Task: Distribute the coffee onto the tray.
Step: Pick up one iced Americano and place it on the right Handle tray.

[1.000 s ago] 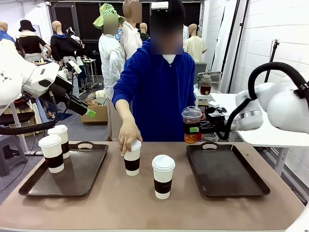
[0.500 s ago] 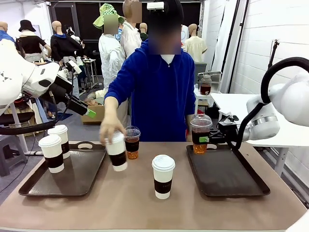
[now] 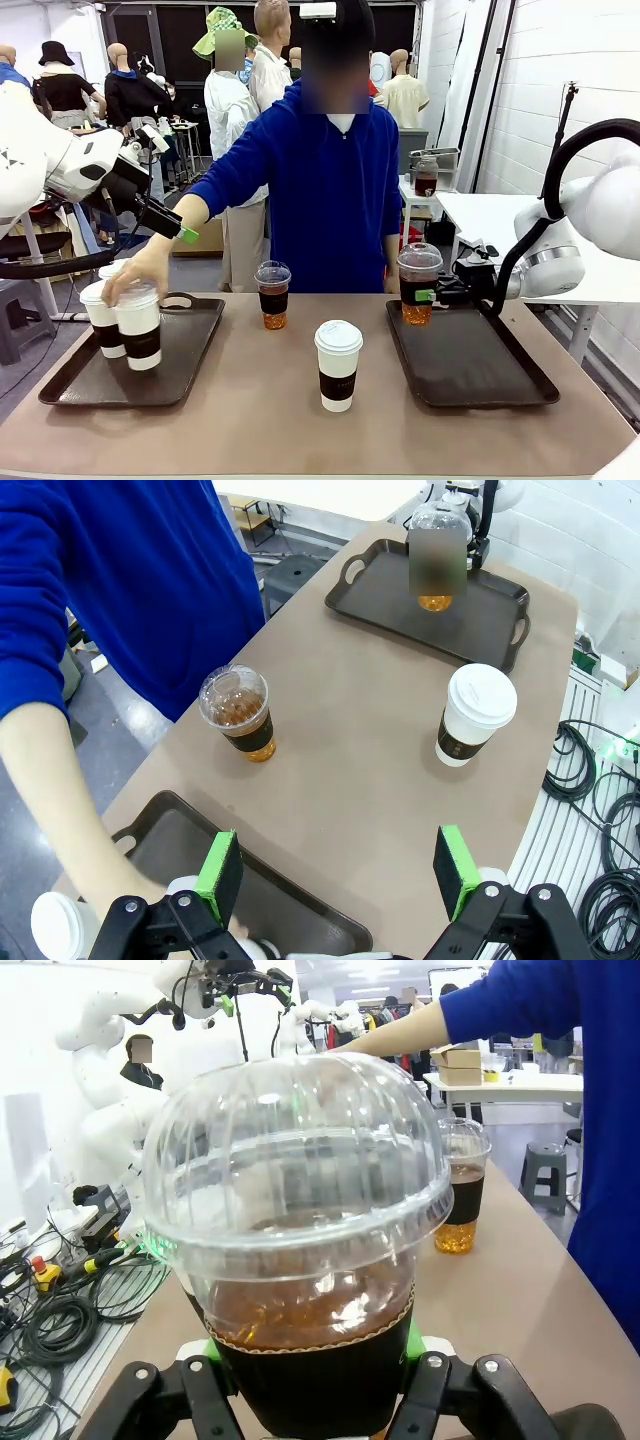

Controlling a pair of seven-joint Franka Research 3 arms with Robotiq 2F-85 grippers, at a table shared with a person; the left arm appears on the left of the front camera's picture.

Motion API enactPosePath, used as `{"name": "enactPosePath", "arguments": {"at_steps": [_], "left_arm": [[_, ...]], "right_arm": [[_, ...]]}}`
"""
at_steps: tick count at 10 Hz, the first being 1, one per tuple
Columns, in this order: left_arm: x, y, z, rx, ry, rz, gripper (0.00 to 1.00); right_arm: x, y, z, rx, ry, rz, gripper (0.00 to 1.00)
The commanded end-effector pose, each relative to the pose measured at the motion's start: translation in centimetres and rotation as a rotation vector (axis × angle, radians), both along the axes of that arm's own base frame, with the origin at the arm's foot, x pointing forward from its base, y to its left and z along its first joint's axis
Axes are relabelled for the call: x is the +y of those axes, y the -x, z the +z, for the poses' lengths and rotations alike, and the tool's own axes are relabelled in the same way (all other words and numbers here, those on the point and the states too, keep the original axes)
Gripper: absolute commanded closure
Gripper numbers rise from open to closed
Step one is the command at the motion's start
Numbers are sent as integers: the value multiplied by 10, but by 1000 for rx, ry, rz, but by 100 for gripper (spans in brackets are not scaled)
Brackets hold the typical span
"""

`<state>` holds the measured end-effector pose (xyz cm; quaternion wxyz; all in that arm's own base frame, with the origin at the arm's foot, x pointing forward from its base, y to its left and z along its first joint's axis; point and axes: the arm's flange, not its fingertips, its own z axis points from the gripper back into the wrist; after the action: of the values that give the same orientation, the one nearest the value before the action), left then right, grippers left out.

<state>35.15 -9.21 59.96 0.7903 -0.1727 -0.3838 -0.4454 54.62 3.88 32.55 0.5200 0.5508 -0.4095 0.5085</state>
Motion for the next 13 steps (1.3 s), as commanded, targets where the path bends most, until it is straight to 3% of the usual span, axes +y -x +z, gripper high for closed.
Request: {"name": "enactPosePath", "arguments": {"at_steps": [1,9,13], "left_arm": [[2,0,-1,5,5,-5,0],[2,0,-1,5,5,-5,0],[2,0,-1,5,5,-5,0]], "right_arm": [[2,-6,7,-2,1,5,34],[-48,49,-25,-32,-16,16,34],[-60,63,-55,-55,-16,1,34]]}}
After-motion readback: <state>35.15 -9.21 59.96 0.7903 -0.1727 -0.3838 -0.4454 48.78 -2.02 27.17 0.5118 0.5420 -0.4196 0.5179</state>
